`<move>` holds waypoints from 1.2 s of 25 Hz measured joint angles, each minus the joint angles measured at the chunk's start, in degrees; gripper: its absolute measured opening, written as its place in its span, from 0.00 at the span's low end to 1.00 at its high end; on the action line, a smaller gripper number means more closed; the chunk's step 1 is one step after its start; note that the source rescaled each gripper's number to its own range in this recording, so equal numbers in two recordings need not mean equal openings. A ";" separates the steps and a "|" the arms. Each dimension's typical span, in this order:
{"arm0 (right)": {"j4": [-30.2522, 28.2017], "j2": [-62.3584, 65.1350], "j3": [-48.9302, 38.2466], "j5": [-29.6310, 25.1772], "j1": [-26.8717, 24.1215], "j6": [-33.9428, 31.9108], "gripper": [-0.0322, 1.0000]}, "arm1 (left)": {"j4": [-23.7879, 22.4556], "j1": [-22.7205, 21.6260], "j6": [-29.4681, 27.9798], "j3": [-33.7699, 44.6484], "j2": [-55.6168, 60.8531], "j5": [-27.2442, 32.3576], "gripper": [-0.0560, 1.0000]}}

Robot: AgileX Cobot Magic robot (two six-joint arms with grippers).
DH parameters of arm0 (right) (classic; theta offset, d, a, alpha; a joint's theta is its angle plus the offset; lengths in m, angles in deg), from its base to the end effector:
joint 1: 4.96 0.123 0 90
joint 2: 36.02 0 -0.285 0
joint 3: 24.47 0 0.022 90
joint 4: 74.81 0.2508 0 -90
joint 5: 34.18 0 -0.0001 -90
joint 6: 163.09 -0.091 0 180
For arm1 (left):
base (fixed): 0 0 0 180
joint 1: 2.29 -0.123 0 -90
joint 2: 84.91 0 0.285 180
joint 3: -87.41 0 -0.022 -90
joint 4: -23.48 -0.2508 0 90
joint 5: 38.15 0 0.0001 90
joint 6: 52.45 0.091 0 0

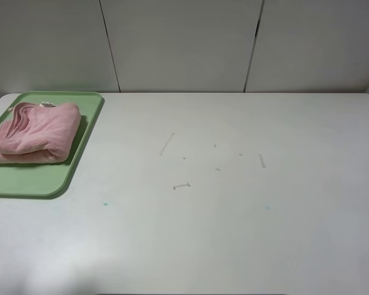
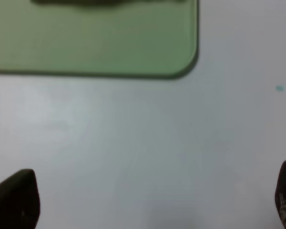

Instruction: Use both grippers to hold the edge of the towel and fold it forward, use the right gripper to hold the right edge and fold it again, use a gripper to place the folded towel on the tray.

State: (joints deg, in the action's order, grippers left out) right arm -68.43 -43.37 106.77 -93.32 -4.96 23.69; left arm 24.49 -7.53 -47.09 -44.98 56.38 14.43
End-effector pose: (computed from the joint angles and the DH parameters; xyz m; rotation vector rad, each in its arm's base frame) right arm -0.0047 0.0087 0.2791 -0.1222 2.0034 0.0569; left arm 0.0860 0.0066 0.2707 -0.0041 2.4250 0.0622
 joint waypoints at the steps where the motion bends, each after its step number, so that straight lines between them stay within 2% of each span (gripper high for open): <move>1: 0.00 0.00 0.00 0.00 0.00 0.00 1.00 | 0.05 0.00 0.00 0.00 1.70 0.00 1.00; 11: 0.00 0.00 0.00 0.00 0.00 0.00 1.00 | 1.43 0.00 0.00 0.06 19.60 0.05 1.00; 20: 0.00 0.00 0.00 0.00 0.00 0.00 1.00 | 2.85 0.00 0.00 0.38 27.63 0.27 1.00; 25: 0.00 0.00 0.00 0.00 0.00 0.00 1.00 | 4.21 0.06 0.00 0.38 30.52 2.28 1.00; 30: 0.00 0.00 0.00 0.00 0.00 0.00 1.00 | 4.56 2.44 0.05 1.49 31.28 7.67 1.00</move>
State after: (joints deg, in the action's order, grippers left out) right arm -68.43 -43.37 106.77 -93.32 -4.96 23.69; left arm 29.05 -5.09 -47.04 -43.49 87.65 22.10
